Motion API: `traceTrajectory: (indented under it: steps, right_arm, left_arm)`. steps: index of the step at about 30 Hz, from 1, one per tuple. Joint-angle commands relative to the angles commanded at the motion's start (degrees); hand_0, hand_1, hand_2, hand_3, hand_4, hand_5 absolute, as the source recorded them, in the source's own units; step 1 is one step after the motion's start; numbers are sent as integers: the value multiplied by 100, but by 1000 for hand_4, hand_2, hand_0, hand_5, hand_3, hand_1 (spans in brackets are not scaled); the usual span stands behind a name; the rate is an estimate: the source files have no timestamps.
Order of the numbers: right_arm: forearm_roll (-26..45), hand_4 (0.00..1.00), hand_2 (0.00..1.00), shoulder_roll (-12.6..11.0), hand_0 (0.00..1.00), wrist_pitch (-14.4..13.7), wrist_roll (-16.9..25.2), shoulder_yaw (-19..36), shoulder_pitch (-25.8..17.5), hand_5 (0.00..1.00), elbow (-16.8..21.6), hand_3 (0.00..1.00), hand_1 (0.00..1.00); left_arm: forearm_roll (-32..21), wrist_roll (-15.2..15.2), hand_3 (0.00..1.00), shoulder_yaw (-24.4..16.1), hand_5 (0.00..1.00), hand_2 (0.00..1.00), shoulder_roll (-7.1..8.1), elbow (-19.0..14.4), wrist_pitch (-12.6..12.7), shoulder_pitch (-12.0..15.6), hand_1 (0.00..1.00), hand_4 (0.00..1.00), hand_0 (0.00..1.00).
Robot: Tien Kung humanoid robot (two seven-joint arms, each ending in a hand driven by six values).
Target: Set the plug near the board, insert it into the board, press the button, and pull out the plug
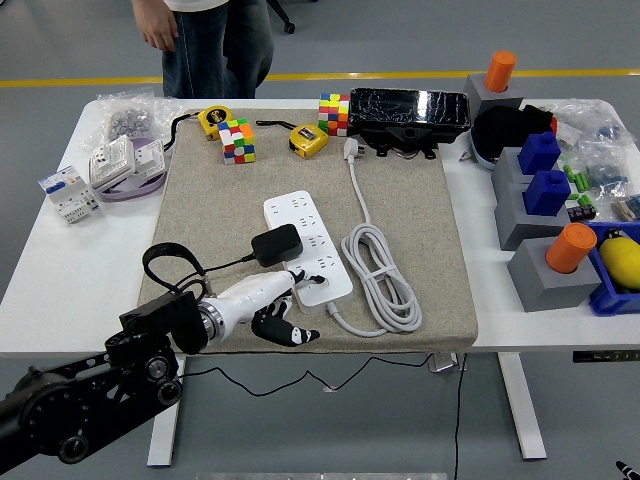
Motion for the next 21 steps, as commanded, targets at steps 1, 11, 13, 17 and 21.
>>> traceTrajectory:
  steps: [1, 11, 13, 17, 21]
  right_arm:
    - [2, 881, 605, 0, 530, 1, 1, 0, 0, 403, 2, 546, 624]
    - [1, 881, 605, 1, 528, -1, -1, 2, -6, 404, -4, 546, 624]
    - [1, 881, 605, 1, 528, -1, 0, -2, -7, 404, -4, 546, 624]
    - [8, 881, 605, 4, 528, -1, 2, -20, -6, 403, -2, 546, 624]
    - [13, 881, 605, 8, 532, -2, 2, -29, 3, 402, -6, 545, 624]
  left_arm:
    - [-3, -1, 738, 1, 290, 122, 1, -1, -2, 0, 62, 796, 77]
    - [-366, -932, 643, -129, 278, 151, 2, -42, 709, 32, 58, 785, 104]
    - [-663, -1321, 643, -148, 278, 151, -9, -26, 976, 27, 58, 785, 104]
    - [-1205, -1952, 593, -149, 284, 243, -39, 95, 1480, 38, 138, 787, 195]
    - [-1959, -2543, 566, -93, 298, 362, -86, 295, 1965, 51, 247, 779, 258]
